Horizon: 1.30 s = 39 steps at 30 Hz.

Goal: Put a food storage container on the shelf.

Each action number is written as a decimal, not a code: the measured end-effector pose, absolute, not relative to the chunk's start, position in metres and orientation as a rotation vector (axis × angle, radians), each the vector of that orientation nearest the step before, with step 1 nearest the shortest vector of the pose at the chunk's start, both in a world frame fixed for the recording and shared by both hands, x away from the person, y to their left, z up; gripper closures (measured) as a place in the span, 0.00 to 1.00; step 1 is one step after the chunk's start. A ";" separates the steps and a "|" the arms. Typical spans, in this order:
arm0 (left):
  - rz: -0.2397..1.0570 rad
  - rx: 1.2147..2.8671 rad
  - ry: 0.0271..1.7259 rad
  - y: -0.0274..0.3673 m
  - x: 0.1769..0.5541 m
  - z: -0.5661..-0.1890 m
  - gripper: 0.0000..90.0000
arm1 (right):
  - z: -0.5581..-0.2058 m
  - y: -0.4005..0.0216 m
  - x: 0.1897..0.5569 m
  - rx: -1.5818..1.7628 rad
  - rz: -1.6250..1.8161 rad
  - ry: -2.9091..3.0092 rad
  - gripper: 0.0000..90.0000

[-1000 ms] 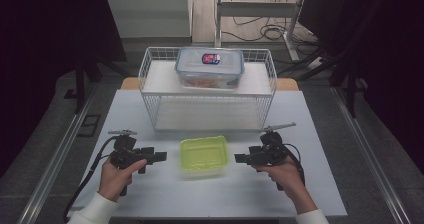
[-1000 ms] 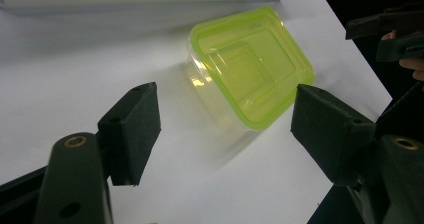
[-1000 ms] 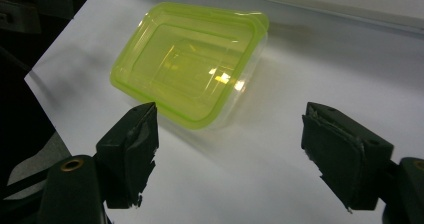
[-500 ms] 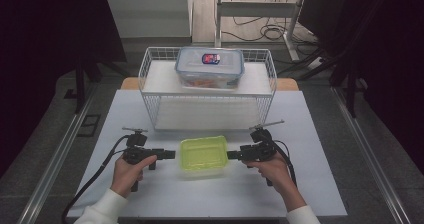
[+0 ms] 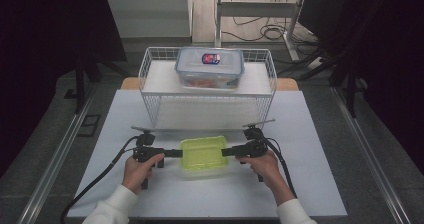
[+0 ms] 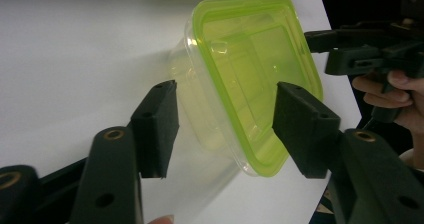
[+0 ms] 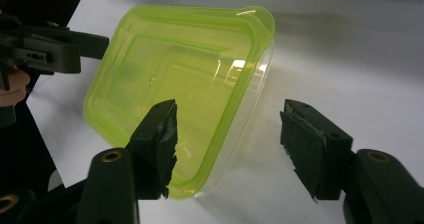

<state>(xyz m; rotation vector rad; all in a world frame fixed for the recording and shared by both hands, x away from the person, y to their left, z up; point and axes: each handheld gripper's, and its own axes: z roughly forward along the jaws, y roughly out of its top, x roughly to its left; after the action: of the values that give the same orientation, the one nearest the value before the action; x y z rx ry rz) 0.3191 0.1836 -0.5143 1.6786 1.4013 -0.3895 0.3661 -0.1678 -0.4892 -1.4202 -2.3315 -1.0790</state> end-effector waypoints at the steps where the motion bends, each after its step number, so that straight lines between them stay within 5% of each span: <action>1: -0.396 1.680 1.401 0.183 0.320 -0.516 0.53 | -0.491 -0.167 0.367 -1.423 -1.078 -2.327 0.47; 9: -0.461 1.661 1.394 0.174 0.322 -0.528 0.79 | -0.501 -0.165 0.372 -1.392 -1.085 -2.230 0.70; 13: -0.464 1.651 1.391 0.175 0.321 -0.526 0.83 | -0.501 -0.168 0.371 -1.396 -1.076 -2.209 0.81; 39: -0.338 1.672 1.284 0.178 0.305 -0.494 0.90 | -0.468 -0.171 0.352 -1.320 -1.219 -2.304 0.88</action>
<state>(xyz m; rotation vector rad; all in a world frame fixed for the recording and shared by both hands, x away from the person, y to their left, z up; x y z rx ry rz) 0.3052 0.1778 -0.4938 1.6724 1.2841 -0.3384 0.3517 -0.1709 -0.4675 -1.3201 -2.3040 -1.2190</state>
